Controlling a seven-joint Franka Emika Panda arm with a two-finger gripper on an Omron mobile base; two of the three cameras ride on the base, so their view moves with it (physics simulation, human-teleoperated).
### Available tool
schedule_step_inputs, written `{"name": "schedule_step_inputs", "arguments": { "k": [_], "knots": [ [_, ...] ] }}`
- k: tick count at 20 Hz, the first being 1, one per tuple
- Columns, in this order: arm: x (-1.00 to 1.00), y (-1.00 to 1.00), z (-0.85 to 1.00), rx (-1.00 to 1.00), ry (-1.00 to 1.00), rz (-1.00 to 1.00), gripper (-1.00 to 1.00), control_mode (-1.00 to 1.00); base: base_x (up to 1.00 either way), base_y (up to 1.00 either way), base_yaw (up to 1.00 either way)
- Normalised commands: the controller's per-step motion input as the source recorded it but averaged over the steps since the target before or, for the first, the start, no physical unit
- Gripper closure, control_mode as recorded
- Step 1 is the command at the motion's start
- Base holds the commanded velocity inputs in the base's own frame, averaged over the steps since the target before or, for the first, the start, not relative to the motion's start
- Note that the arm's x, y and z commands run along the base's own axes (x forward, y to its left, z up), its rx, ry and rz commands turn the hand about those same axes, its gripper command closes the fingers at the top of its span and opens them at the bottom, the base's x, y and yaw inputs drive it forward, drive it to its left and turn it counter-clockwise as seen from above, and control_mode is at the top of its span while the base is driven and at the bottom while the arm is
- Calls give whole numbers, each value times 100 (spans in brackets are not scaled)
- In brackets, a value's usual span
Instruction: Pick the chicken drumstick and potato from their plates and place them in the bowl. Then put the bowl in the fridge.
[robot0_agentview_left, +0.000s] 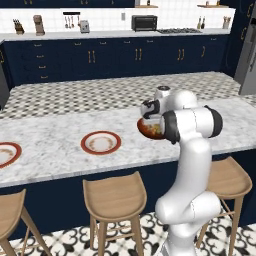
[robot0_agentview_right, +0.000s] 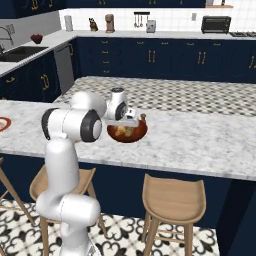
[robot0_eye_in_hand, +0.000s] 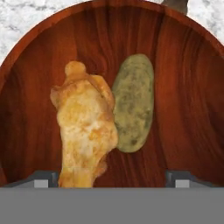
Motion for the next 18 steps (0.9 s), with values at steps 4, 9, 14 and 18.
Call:
{"name": "schedule_step_inputs", "arguments": {
  "k": [4, 9, 14, 18],
  "knots": [
    [-96, -50, 35, 13, -10, -1, -100, -100, 0, 0, 0],
    [-49, -51, 30, 39, 1, -14, -100, -100, 0, 0, 0],
    [12, -34, 0, 25, 14, -9, -100, -100, 0, 0, 0],
    [64, -54, -19, 5, 4, 0, -100, -100, 0, 0, 0]
  ]
}}
